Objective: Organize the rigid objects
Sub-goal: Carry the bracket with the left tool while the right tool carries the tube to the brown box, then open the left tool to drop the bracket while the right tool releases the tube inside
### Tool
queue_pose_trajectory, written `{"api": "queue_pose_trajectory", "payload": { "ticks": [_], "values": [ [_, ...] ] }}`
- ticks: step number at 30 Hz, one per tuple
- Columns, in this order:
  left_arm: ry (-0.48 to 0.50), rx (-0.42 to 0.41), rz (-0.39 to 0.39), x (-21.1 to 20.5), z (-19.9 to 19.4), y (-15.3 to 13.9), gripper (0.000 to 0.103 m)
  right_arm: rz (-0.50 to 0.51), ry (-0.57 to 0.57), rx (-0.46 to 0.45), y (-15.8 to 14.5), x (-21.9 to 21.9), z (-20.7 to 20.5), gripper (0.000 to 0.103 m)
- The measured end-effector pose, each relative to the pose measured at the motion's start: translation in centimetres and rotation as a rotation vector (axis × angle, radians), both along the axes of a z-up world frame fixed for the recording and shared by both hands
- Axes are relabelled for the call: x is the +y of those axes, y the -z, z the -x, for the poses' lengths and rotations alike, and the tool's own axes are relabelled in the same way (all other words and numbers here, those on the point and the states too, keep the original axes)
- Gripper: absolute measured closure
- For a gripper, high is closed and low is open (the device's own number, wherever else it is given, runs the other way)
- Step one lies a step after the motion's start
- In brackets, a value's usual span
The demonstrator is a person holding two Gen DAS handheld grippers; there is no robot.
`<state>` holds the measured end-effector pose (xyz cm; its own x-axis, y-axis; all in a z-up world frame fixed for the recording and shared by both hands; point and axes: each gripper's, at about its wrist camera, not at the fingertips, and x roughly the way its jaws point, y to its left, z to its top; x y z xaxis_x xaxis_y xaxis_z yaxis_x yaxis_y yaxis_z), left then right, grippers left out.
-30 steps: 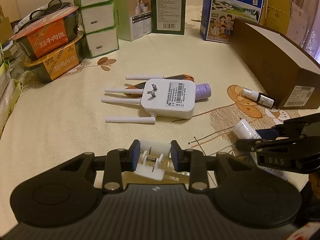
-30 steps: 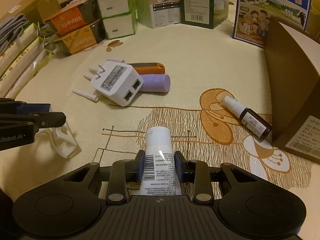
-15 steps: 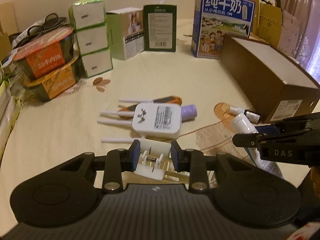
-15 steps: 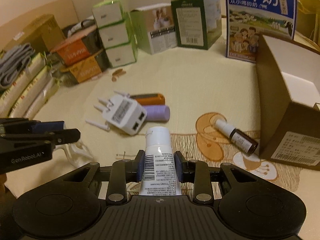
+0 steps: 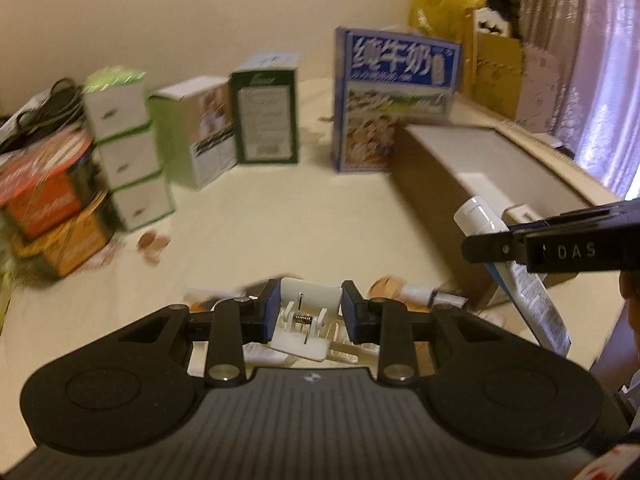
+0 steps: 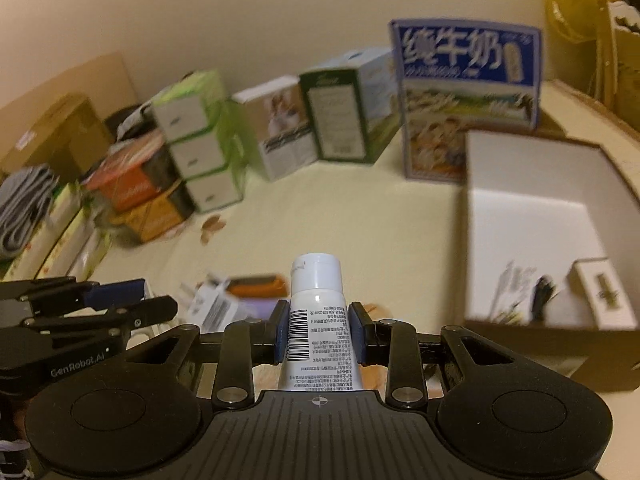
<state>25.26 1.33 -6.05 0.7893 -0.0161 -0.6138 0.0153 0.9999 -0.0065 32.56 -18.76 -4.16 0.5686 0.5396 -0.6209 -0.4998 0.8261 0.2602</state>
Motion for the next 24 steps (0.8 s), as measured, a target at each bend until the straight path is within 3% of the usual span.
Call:
{"api": "queue_pose_trajectory", "payload": {
  "ticks": [14, 24],
  "values": [
    [0.222, -0.116, 0.034, -9.3, -9.3, -4.8, 0.075, -0.026, 0.197, -0.048, -3.9, -10.3, -6.8, 0.075],
    [0.343, -0.078, 0.046, -15.9, -17.5, -3.8, 0.075, -0.006, 0.279, -0.038, -2.8, -14.7, -12.9, 0.075]
  ]
}}
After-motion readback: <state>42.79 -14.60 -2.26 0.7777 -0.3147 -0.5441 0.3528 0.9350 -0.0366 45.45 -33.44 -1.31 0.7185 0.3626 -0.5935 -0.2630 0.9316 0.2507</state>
